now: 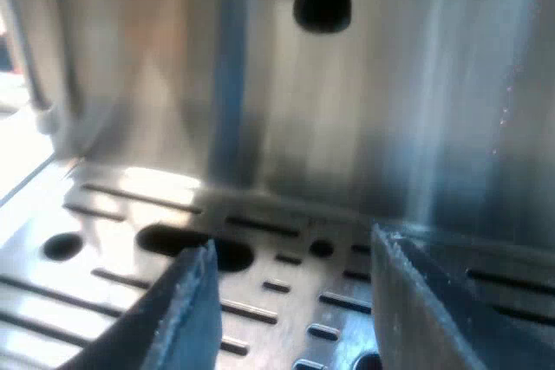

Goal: Put the handle in the coffee machine

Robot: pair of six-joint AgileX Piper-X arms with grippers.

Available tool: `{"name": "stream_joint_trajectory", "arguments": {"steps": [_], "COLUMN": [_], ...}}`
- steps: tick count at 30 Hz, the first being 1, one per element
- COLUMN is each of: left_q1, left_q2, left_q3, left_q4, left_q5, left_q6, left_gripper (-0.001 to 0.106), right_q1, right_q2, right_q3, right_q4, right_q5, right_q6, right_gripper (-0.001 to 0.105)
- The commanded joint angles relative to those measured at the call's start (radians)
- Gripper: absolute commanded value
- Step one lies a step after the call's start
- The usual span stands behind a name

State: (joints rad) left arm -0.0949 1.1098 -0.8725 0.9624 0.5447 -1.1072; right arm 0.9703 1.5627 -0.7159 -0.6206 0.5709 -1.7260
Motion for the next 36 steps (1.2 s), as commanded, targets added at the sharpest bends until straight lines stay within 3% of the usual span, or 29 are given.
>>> {"name": "stream_joint_trajectory", "arguments": {"steps": [1,7,14,16,19,21,30,36], "left_q1": [-0.015,-0.015,-0.049,-0.11,-0.176,-0.203,-0.295,-0.404], "left_q2": [-0.034,-0.034,-0.034,-0.054,-0.077,-0.084,-0.085,-0.085], "left_q3": [0.01,0.009,0.009,0.009,0.009,0.009,0.009,0.009], "left_q4": [-0.003,-0.036,-0.041,-0.041,-0.041,-0.041,-0.11,-0.162], "left_q5": [0.025,0.029,-0.01,-0.017,-0.064,-0.078,-0.101,-0.101], "left_q6": [-0.057,-0.188,-0.241,-0.307,-0.339,-0.361,-0.443,-0.443], "left_gripper": [0.0,0.0,0.0,0.0,0.0,0.0,0.0,0.0], "right_q1": [0.0,0.0,0.0,0.0,0.0,0.0,0.0,0.0], "right_q2": [-0.096,-0.262,-0.46,-0.492,-0.609,-0.654,-0.785,-0.819], "right_q3": [0.004,0.004,0.004,0.004,0.004,0.004,-0.002,-0.002], "right_q4": [0.145,0.339,0.549,0.576,0.663,0.691,0.716,0.732], "right_q5": [-0.065,-0.086,-0.13,-0.14,-0.226,-0.252,-0.36,-0.376], "right_q6": [0.001,0.001,0.001,0.001,0.001,0.001,0.001,0.001], "right_gripper": [0.044,0.044,0.045,0.047,0.069,0.073,0.074,0.074]}}
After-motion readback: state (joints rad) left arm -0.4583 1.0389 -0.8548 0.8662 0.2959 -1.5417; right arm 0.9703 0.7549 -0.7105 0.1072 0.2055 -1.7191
